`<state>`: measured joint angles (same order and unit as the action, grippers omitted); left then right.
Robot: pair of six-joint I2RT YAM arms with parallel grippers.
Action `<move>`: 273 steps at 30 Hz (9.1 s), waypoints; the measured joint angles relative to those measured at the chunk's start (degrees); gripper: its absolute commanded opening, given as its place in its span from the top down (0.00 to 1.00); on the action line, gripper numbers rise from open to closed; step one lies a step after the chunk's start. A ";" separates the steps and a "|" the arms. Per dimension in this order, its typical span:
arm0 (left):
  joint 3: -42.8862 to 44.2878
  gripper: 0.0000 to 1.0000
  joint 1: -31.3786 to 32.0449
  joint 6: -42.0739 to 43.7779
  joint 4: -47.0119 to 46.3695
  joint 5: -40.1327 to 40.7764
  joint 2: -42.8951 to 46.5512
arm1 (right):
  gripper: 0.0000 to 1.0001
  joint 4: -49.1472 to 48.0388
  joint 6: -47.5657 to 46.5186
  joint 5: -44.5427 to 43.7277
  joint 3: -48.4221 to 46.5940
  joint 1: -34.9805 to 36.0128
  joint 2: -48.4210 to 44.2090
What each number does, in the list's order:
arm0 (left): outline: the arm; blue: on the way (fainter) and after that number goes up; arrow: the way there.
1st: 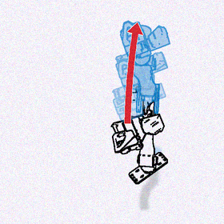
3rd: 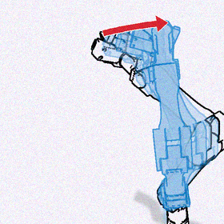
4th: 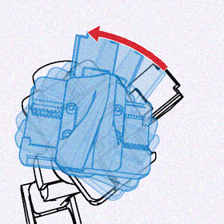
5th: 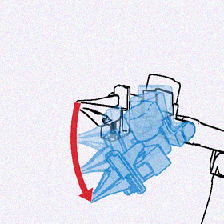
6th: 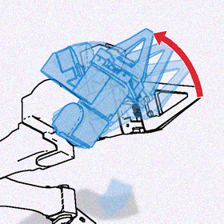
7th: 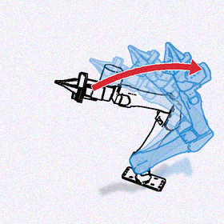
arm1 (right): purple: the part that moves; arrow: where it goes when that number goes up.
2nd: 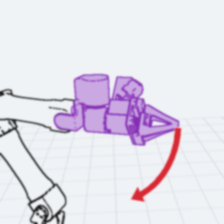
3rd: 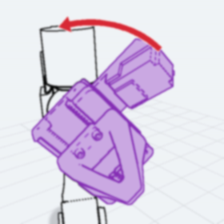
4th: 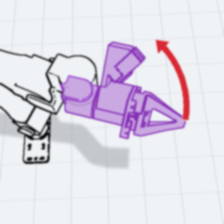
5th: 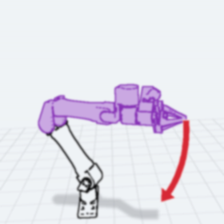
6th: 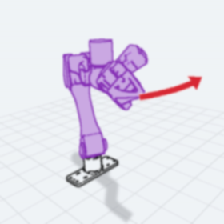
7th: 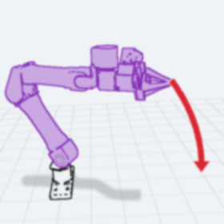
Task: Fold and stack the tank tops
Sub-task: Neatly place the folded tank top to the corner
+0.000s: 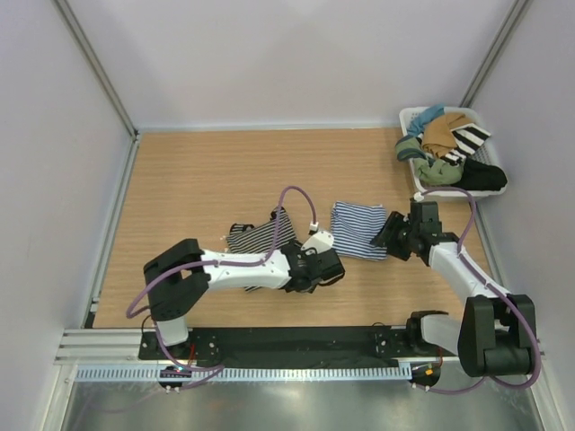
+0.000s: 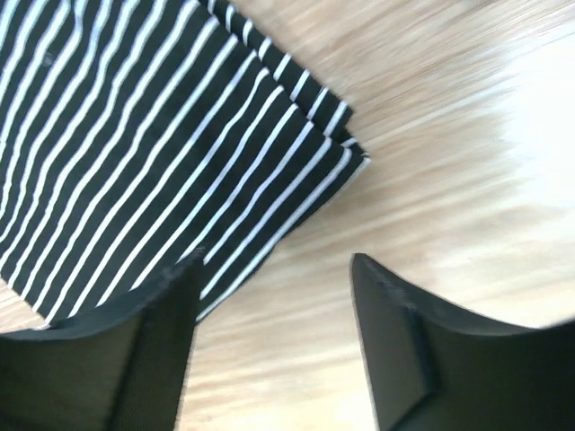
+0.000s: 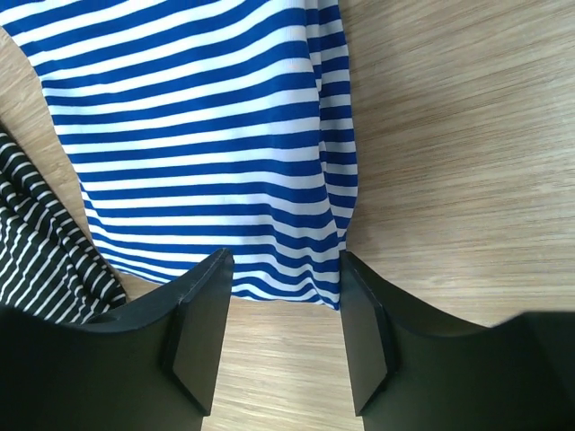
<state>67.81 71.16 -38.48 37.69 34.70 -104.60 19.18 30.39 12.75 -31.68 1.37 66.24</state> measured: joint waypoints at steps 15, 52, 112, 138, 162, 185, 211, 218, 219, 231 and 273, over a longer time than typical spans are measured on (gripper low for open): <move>10.08 0.07 -17.94 -3.50 -9.20 -24.79 1.25 | 0.26 -1.40 1.01 -5.40 -8.94 -0.37 13.00; 28.26 0.91 -24.41 -17.11 -23.45 -47.25 -26.05 | 0.84 -11.10 1.38 -0.42 -11.54 -2.97 24.24; -32.24 1.00 -32.24 -20.04 -12.55 -22.25 48.94 | 0.99 -11.91 7.02 14.29 -33.79 36.65 34.34; -40.24 0.84 -36.06 -22.64 -27.65 -26.75 38.49 | 0.76 -10.21 6.16 8.98 -36.48 37.20 41.20; -31.85 0.67 -36.44 -19.43 -8.74 -24.70 53.35 | 0.91 -3.04 1.16 7.58 -39.87 38.42 30.53; -31.43 0.79 -51.43 -8.81 -27.12 -40.96 31.01 | 0.95 -27.47 7.78 26.58 -17.84 34.84 37.68; -46.84 0.84 -39.56 -16.70 -35.65 -50.27 44.59 | 0.99 -23.52 9.90 24.11 -39.89 33.40 54.10; -53.20 0.67 -38.27 -18.21 -35.89 -51.15 54.21 | 0.89 -24.44 10.49 24.83 -41.35 32.22 55.01; -53.40 0.62 -38.21 -18.29 -34.93 -51.12 55.98 | 0.83 -24.55 10.47 24.81 -41.42 32.15 54.99; -41.33 0.37 -38.16 -15.45 -17.44 -41.68 54.23 | 0.39 -14.25 4.42 18.23 -40.35 32.09 41.92; -28.44 0.37 -41.92 -11.23 -2.03 -27.23 55.98 | 0.11 -31.19 29.99 -0.63 7.30 41.94 10.29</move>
<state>39.38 29.23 -49.71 35.66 7.46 -48.62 -12.01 60.38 12.12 -24.38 43.31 76.53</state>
